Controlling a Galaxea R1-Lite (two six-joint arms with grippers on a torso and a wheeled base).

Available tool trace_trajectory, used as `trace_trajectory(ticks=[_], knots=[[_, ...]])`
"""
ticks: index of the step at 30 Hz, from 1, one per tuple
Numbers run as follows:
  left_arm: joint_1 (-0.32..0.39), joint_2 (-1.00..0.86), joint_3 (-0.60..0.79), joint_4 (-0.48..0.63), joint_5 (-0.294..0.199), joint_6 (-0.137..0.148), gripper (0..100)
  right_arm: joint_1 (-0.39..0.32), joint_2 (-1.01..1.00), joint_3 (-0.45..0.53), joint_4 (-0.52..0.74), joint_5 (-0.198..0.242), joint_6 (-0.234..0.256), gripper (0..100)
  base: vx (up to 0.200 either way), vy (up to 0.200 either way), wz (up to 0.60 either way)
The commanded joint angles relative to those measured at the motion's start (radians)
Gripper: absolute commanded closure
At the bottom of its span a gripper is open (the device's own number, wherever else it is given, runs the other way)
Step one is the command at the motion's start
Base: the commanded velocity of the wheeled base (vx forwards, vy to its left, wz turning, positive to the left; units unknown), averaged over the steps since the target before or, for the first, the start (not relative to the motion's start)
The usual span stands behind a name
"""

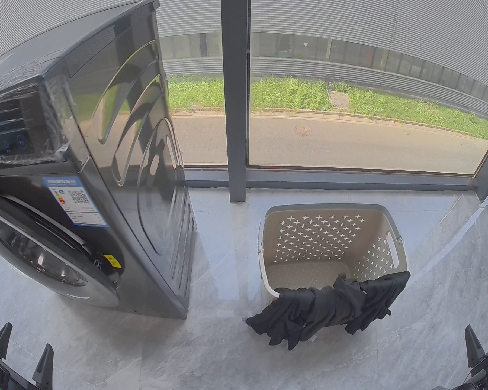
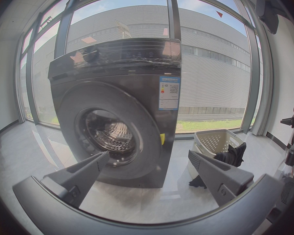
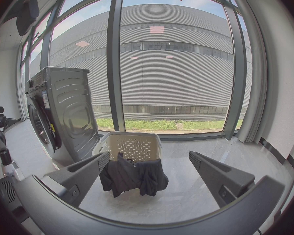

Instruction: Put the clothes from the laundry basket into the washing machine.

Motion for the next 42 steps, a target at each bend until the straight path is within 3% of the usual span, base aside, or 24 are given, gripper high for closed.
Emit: trace_trajectory(ticks=[1,9,14,42], knots=[[0.000,-0.018,0.016,0.000,0.001,0.000,0,0.000,-0.016,0.018,0.000,0.002,0.000,0,-0.200,0.200,0.00],[0.000,-0.018,0.016,0.000,-0.002,0.009,0,0.000,-0.016,0.018,0.000,0.000,0.000,0,-0.025,0.025,0.00],[0.000,-0.018,0.016,0.000,-0.004,-0.005,0,0.000,-0.016,0.018,0.000,0.000,0.000,0,0.000,0.000,0.00],[0.000,-0.018,0.016,0.000,0.001,-0.014,0,0.000,-0.016,0.018,0.000,0.000,0.000,0,0.000,0.200,0.00]])
